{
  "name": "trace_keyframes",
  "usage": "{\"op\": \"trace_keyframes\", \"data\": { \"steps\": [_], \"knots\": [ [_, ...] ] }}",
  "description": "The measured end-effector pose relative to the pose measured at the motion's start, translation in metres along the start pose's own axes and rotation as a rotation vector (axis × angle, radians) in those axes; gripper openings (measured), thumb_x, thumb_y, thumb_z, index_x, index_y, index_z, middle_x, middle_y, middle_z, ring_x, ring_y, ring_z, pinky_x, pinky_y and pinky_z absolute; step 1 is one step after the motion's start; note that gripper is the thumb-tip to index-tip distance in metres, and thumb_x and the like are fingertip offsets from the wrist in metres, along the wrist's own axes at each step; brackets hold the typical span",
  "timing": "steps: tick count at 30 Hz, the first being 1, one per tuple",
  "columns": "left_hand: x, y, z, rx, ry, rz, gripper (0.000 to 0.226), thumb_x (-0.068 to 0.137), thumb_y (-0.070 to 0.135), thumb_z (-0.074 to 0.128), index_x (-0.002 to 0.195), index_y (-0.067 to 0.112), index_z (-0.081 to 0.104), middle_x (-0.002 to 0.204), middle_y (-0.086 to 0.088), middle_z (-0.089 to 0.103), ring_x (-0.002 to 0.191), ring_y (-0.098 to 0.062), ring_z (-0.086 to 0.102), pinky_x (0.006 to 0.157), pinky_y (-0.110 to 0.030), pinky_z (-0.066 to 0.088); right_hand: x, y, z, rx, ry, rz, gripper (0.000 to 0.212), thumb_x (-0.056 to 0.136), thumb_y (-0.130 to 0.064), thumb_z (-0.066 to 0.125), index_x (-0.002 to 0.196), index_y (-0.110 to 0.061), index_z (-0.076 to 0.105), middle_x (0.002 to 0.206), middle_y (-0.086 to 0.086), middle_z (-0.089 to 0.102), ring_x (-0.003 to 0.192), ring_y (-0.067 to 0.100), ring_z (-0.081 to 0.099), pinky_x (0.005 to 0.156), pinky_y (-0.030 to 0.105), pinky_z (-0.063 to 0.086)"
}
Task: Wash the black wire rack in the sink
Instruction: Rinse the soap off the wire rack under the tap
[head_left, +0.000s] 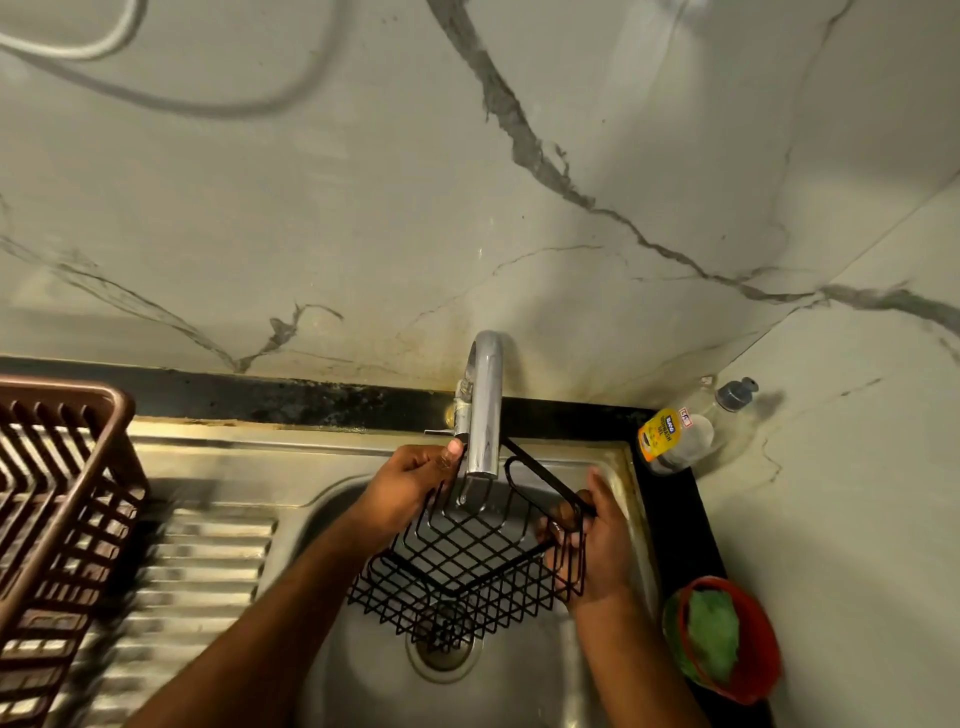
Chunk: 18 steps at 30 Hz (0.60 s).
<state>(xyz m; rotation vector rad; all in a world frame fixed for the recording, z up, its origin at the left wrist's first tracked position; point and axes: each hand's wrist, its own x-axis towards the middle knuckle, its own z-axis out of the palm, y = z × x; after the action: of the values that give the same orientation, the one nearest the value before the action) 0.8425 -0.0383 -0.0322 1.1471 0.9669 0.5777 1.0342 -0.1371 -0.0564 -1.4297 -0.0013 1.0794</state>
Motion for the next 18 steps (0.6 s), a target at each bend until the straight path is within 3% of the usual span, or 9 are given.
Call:
{"op": "trace_keyframes", "data": {
  "steps": [2, 4, 7, 9, 11, 13, 14, 16, 18],
  "knots": [
    [-0.003, -0.003, 0.001, 0.02, 0.01, 0.022, 0.058, 0.093, 0.043, 0.057, 0.093, -0.015, 0.06, 0.083, -0.016, 0.066, 0.076, -0.023, 0.063, 0.072, -0.031, 0.053, 0.001, -0.003, -0.001, -0.273, 0.03, -0.053, 0.044, 0.094, -0.054, 0.058, 0.084, -0.012, 0.064, 0.061, 0.005, 0.062, 0.056, 0.017, 0.06, 0.073, 0.039, 0.051],
    [-0.006, -0.004, 0.003, 0.064, -0.016, 0.084, 0.073, 0.087, 0.05, 0.057, 0.095, -0.023, 0.057, 0.082, -0.025, 0.062, 0.074, -0.027, 0.058, 0.073, -0.037, 0.051, 0.0, -0.013, 0.001, -0.524, 0.059, -0.146, 0.051, 0.101, -0.055, 0.045, 0.089, -0.01, 0.067, 0.079, 0.008, 0.073, 0.077, 0.023, 0.069, 0.088, 0.042, 0.05],
    [-0.009, -0.007, 0.002, 0.038, 0.036, 0.112, 0.074, 0.086, 0.053, 0.054, 0.098, -0.02, 0.06, 0.088, -0.034, 0.064, 0.076, -0.031, 0.062, 0.074, -0.038, 0.055, -0.009, -0.035, 0.01, -0.693, -0.017, -0.131, 0.053, 0.104, -0.057, 0.029, 0.094, -0.023, 0.069, 0.105, 0.008, 0.075, 0.106, 0.028, 0.067, 0.1, 0.041, 0.042],
    [-0.011, -0.008, -0.001, 0.038, 0.067, 0.107, 0.074, 0.09, 0.058, 0.052, 0.099, -0.015, 0.063, 0.09, -0.028, 0.069, 0.081, -0.035, 0.069, 0.077, -0.039, 0.058, -0.017, -0.049, 0.017, -0.735, -0.104, -0.107, 0.058, 0.103, -0.06, 0.028, 0.115, -0.022, 0.07, 0.121, 0.007, 0.069, 0.117, 0.026, 0.061, 0.104, 0.041, 0.041],
    [-0.012, -0.014, -0.004, 0.074, 0.092, 0.088, 0.076, 0.095, 0.064, 0.048, 0.097, -0.011, 0.064, 0.088, -0.025, 0.071, 0.083, -0.04, 0.068, 0.079, -0.046, 0.058, -0.026, -0.056, 0.026, -0.891, -0.173, -0.199, 0.056, 0.102, -0.06, 0.032, 0.129, -0.022, 0.063, 0.124, -0.001, 0.063, 0.117, 0.019, 0.057, 0.101, 0.037, 0.041],
    [-0.015, -0.02, -0.005, 0.12, 0.104, 0.088, 0.07, 0.095, 0.061, 0.049, 0.09, -0.006, 0.067, 0.079, -0.016, 0.073, 0.075, -0.031, 0.069, 0.072, -0.039, 0.057, -0.038, -0.051, 0.036, -1.065, -0.284, -0.279, 0.054, 0.1, -0.064, 0.032, 0.133, -0.029, 0.057, 0.123, -0.009, 0.058, 0.116, 0.015, 0.054, 0.095, 0.033, 0.04],
    [-0.019, -0.022, -0.002, 0.147, 0.109, 0.09, 0.063, 0.094, 0.058, 0.049, 0.086, -0.002, 0.068, 0.075, -0.011, 0.073, 0.069, -0.023, 0.069, 0.068, -0.033, 0.056, -0.043, -0.043, 0.041, -1.148, -0.323, -0.309, 0.057, 0.099, -0.067, 0.029, 0.137, -0.031, 0.053, 0.132, -0.007, 0.056, 0.124, 0.018, 0.052, 0.099, 0.034, 0.04],
    [-0.024, -0.029, 0.002, 0.173, 0.13, 0.079, 0.061, 0.089, 0.059, 0.052, 0.081, 0.001, 0.067, 0.066, -0.006, 0.068, 0.059, -0.019, 0.063, 0.062, -0.03, 0.053, -0.052, -0.028, 0.052, -1.292, -0.314, -0.334, 0.065, 0.101, -0.063, 0.021, 0.155, -0.029, 0.032, 0.161, -0.003, 0.034, 0.149, 0.021, 0.03, 0.12, 0.041, 0.025],
    [-0.026, -0.039, 0.001, 0.178, 0.192, 0.077, 0.071, 0.088, 0.066, 0.053, 0.083, -0.004, 0.063, 0.062, -0.006, 0.06, 0.055, -0.022, 0.055, 0.056, -0.03, 0.051, -0.061, -0.021, 0.06, -1.357, -0.299, -0.341, 0.065, 0.103, -0.057, 0.016, 0.161, -0.029, 0.014, 0.17, -0.005, 0.01, 0.156, 0.014, 0.005, 0.127, 0.044, 0.004]
  ]
}}
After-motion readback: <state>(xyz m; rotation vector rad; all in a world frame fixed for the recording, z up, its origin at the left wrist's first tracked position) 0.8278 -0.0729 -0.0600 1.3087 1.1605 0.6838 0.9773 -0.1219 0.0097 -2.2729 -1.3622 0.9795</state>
